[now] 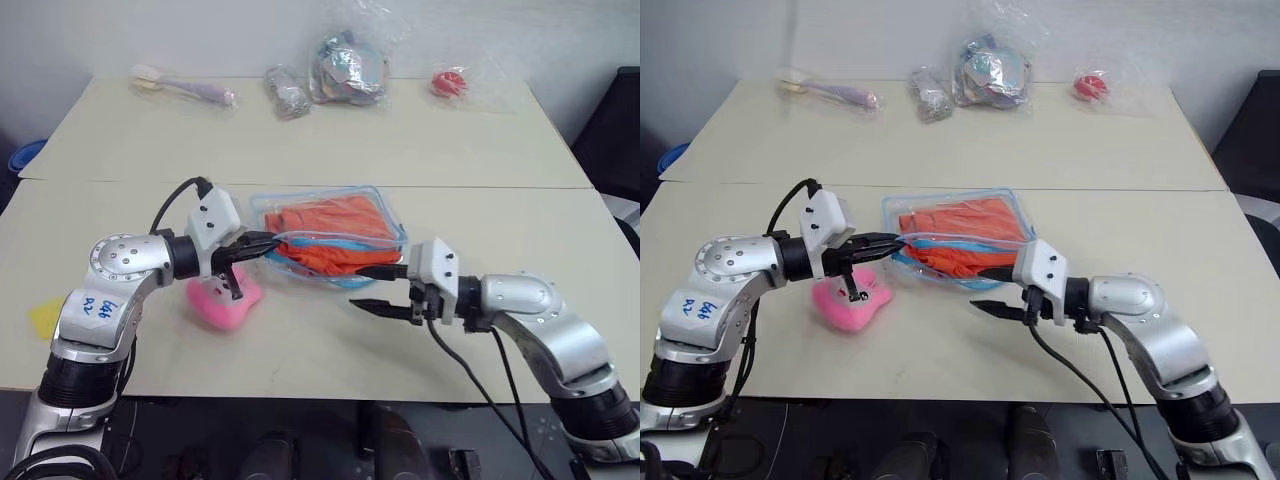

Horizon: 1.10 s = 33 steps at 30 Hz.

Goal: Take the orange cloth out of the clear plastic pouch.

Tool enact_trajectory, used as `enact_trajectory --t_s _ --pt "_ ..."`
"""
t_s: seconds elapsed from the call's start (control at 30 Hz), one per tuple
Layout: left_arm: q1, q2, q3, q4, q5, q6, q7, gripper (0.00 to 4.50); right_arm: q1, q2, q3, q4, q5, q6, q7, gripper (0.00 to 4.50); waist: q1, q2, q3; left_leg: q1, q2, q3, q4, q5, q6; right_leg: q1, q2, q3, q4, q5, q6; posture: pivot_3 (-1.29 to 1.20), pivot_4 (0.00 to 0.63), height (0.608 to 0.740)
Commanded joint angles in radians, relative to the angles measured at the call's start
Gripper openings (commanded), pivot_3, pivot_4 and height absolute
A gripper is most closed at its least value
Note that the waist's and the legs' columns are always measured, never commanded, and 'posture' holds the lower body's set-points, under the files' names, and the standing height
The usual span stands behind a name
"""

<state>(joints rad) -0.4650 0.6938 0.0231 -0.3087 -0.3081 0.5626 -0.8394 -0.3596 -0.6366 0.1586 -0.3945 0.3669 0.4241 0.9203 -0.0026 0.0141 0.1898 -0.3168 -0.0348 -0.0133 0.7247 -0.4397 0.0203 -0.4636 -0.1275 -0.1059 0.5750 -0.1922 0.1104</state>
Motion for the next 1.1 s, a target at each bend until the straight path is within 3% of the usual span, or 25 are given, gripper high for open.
enact_trajectory --t_s 0.03,0.1,0.3,0.4,0.53,1.1 --pt "-0.006 -0.006 0.008 -0.050 -0.017 0.006 0.020 0.00 -0.030 0.031 0.046 0.028 -0.097 -0.076 -0.047 1.09 0.000 0.000 0.000 0.000 0.000 0.000 0.000 0.000 0.000 0.000 0.000 0.000 0.000 0.000 0.000 0.00 0.150 0.740" --pt "-0.005 -0.012 0.002 -0.058 -0.015 0.011 0.027 0.00 -0.049 0.055 0.081 0.070 -0.170 -0.102 -0.091 0.41 0.000 0.000 0.000 0.000 0.000 -0.001 0.000 0.000 0.000 0.000 0.000 0.000 0.000 0.000 0.000 0.00 0.150 0.740" --pt "0.005 -0.016 -0.009 -0.076 -0.014 0.019 0.037 0.00 -0.072 0.074 0.132 0.176 -0.359 -0.230 -0.180 0.41 0.001 0.000 0.000 0.000 -0.001 -0.002 0.000 0.000 0.000 0.000 -0.001 0.000 0.000 0.000 0.000 0.00 0.150 0.740" --pt "0.014 -0.017 -0.016 -0.086 -0.014 0.021 0.040 0.00 -0.075 0.061 0.156 0.215 -0.437 -0.296 -0.195 1.02 -0.001 0.000 0.000 0.000 -0.001 -0.002 0.000 0.000 0.000 0.000 0.000 0.000 0.000 0.000 0.000 0.00 0.150 0.740" --pt "0.016 -0.016 -0.019 -0.092 -0.019 0.026 0.043 0.00 -0.072 0.060 0.163 0.248 -0.515 -0.360 -0.219 2.35 -0.001 0.000 0.000 0.000 -0.001 -0.001 0.000 0.000 0.000 0.000 0.000 0.000 0.000 0.000 0.000 0.00 0.150 0.740" --pt "-0.001 -0.035 -0.044 -0.090 -0.023 0.028 0.040 0.00 -0.198 0.074 0.292 0.477 -0.969 -0.636 -0.431 2.35 -0.005 0.000 0.000 0.000 0.000 -0.002 0.000 0.000 0.000 0.000 0.000 0.001 0.000 0.000 0.000 0.00 0.150 0.740"
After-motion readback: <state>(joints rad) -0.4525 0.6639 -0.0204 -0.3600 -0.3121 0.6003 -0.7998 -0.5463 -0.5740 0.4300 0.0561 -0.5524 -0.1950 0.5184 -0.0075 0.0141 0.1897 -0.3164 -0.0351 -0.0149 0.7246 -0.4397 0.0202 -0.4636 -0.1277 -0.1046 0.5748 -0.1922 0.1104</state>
